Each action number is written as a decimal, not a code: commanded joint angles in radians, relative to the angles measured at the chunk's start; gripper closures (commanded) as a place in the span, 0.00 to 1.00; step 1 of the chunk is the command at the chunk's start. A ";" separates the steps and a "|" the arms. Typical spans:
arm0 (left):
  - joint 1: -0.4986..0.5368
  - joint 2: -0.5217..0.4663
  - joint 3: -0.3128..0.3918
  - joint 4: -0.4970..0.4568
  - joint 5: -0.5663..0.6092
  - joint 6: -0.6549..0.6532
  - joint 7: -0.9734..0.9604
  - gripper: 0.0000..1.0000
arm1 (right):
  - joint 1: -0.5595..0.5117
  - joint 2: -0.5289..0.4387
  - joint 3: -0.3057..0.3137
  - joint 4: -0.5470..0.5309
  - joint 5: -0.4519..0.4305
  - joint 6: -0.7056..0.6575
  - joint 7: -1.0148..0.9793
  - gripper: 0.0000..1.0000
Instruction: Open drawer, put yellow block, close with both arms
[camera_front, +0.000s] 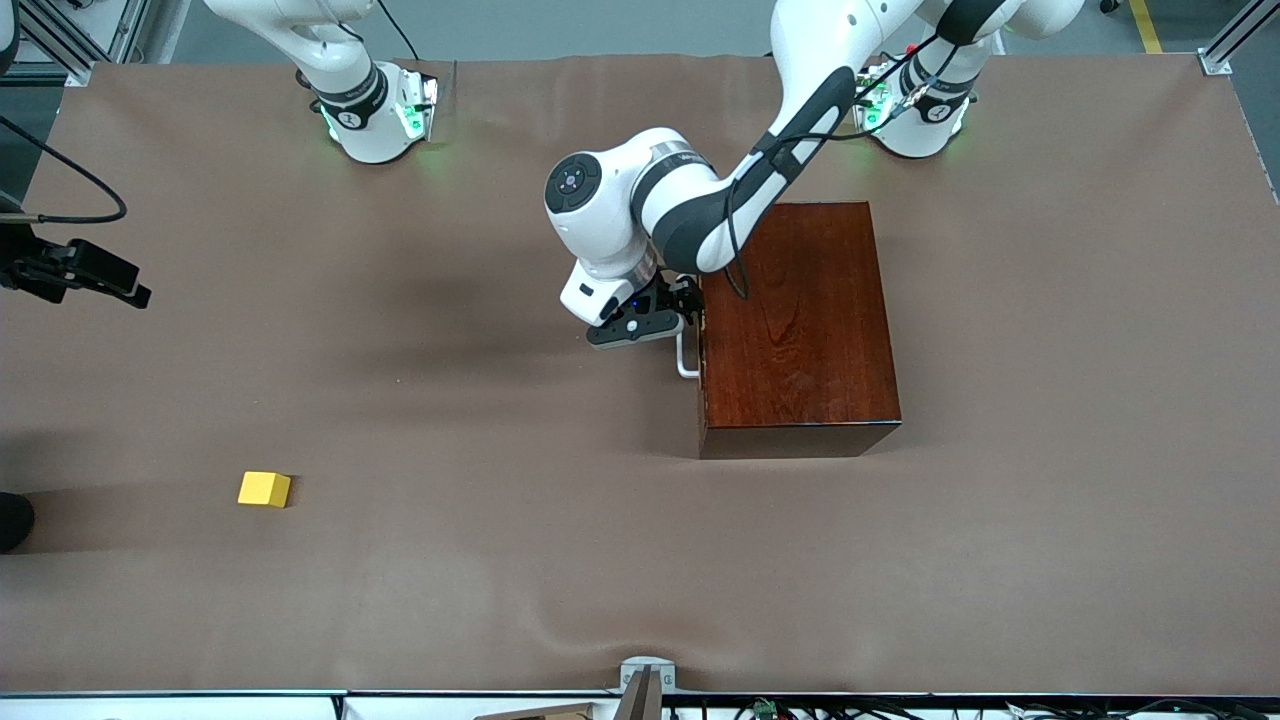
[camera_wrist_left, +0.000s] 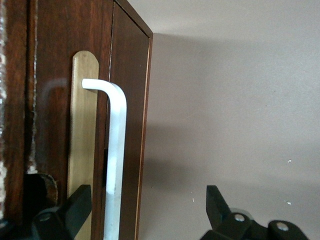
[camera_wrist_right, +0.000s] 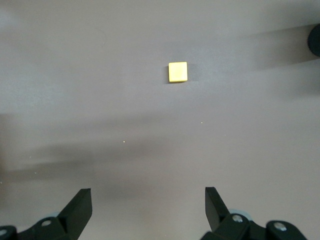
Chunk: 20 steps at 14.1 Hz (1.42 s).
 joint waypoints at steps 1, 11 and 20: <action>-0.047 0.038 0.051 0.038 0.034 -0.006 -0.009 0.00 | -0.006 -0.023 0.005 -0.011 -0.009 -0.005 0.005 0.00; -0.049 0.044 0.055 0.040 0.032 0.026 -0.029 0.00 | -0.004 -0.022 0.007 -0.011 -0.009 -0.003 0.005 0.00; -0.043 0.044 0.054 0.040 0.020 0.075 -0.072 0.00 | -0.006 -0.022 0.007 -0.011 -0.009 -0.004 0.005 0.00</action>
